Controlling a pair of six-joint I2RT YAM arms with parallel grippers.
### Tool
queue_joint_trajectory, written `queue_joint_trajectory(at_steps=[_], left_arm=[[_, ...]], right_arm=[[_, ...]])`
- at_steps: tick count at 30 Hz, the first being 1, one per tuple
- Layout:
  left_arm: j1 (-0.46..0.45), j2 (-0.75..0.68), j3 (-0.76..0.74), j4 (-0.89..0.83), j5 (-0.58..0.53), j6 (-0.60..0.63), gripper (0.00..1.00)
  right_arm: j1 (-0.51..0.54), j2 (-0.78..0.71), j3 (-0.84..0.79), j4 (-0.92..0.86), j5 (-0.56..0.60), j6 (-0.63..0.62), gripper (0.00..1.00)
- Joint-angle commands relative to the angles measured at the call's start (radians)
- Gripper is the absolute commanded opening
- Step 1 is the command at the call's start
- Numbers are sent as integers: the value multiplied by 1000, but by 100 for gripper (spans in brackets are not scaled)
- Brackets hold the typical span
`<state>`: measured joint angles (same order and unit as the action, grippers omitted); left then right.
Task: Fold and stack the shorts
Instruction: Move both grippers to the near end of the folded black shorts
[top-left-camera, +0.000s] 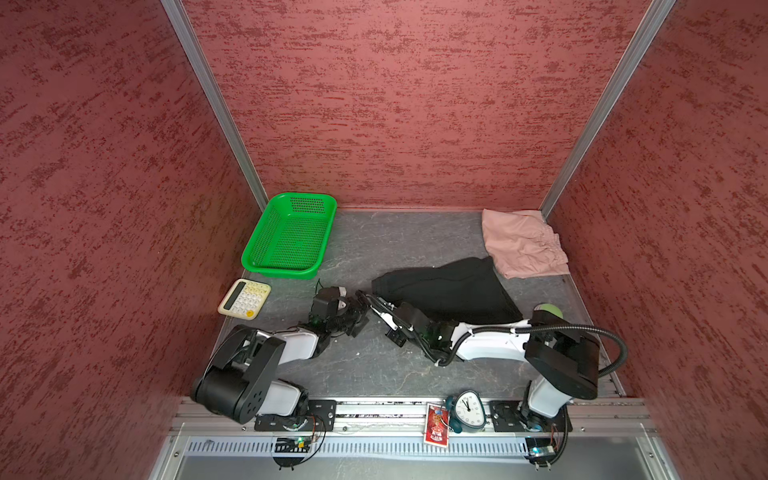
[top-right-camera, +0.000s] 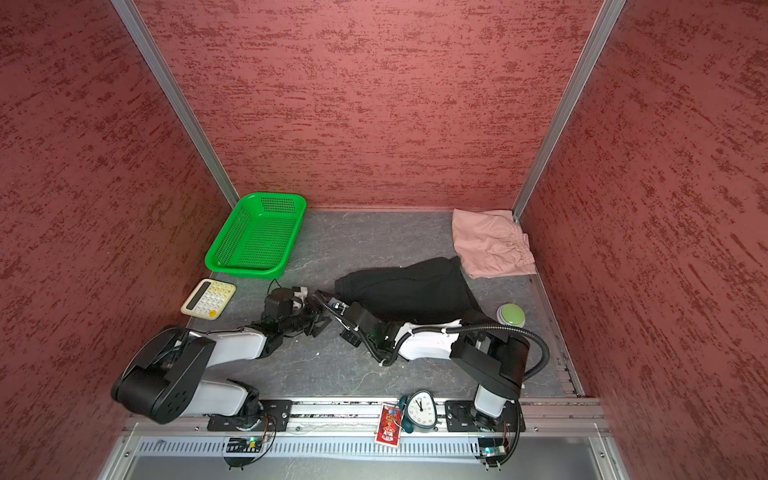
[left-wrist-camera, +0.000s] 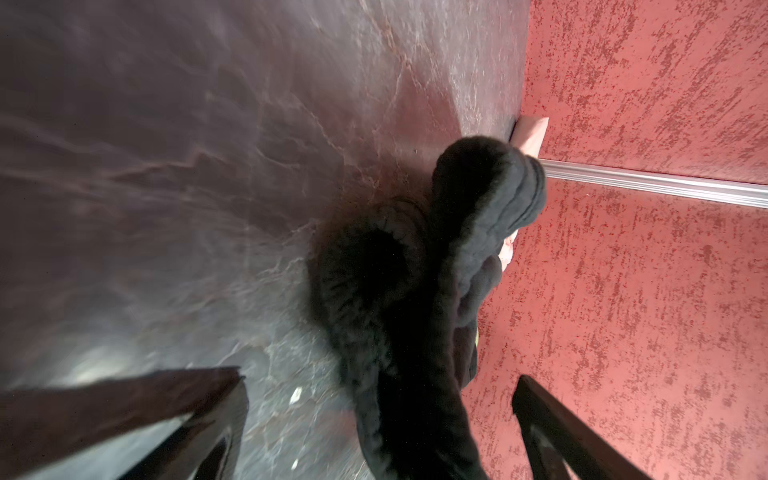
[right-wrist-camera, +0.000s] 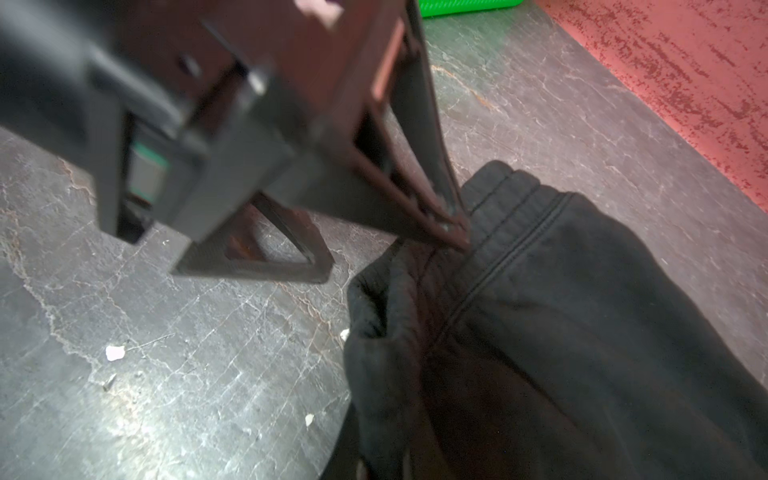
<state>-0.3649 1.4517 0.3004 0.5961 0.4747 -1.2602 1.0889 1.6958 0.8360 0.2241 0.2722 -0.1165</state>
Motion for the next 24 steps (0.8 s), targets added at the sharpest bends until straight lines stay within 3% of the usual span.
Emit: queue_joint_trajectory(at_steps=[1,8,14,20,24], left_arm=[[-37,83,8,202,11,-80,99],[-62,200,14,310,-4,-106,100],[-62,156,55,123,-25,-4,100],[-62,137,104,43,-16,77,79],[-60,141,112,28,-7,97,74]], right_arm=[[-4,-31,-11,64,-14,2,0],[-4,-37,-25,75,-19,-6,0],[-4,-60,-46,84,-36,-13,0],[-4,-80,-59,121,-61,-4,1],[-4,-78,-52,125,-67,-5,3]])
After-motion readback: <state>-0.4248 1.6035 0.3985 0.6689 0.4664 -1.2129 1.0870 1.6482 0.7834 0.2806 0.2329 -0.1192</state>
